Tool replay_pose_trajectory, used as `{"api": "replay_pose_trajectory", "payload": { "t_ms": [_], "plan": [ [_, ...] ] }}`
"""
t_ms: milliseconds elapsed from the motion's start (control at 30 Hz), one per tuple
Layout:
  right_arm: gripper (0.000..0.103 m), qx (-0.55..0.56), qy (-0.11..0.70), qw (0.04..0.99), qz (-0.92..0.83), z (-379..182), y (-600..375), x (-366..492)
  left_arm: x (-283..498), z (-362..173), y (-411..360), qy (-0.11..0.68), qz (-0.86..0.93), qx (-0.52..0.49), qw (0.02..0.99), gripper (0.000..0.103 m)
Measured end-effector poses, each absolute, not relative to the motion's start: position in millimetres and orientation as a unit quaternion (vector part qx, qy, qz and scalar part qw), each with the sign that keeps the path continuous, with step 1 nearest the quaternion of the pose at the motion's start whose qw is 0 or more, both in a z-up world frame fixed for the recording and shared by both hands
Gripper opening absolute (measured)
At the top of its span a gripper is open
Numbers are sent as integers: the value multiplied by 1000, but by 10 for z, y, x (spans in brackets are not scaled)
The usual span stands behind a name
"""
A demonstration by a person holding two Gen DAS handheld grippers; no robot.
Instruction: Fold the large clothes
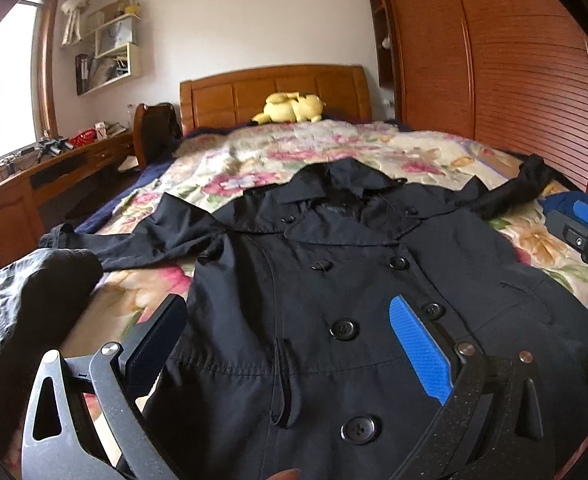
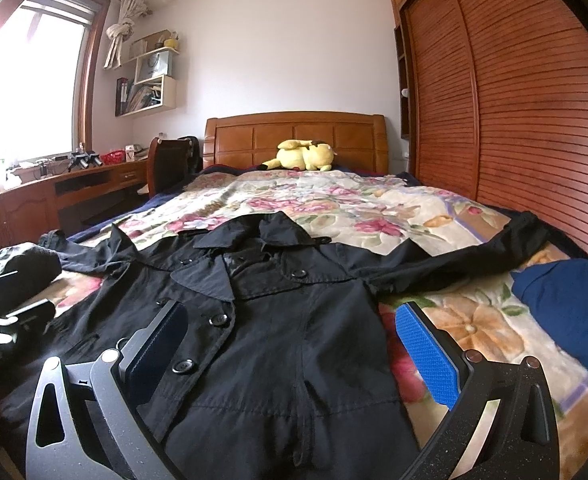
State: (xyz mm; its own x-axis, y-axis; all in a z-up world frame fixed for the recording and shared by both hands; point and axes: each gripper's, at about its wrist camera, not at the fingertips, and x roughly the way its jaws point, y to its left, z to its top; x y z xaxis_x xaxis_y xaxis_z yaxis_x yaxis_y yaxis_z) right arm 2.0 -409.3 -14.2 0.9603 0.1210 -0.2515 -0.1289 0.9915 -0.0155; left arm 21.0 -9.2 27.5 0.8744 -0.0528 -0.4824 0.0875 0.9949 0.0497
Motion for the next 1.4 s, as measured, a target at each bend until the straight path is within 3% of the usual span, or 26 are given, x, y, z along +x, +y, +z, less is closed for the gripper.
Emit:
{"api": "replay_pose_trajectory", "payload": {
  "t_ms": [500, 767, 1400],
  "plan": [
    [103, -47, 171, 984, 26, 102, -4322, 467, 668, 425, -347, 258, -86, 49, 961, 102],
    [103, -82, 222, 971, -14, 59, -4731, 1165, 951, 363, -498, 276, -105, 63, 953, 102],
    [99, 19, 312, 940, -134, 318, -5965, 2521, 1568, 72, -726, 345, -144, 80, 924, 102]
  ]
}}
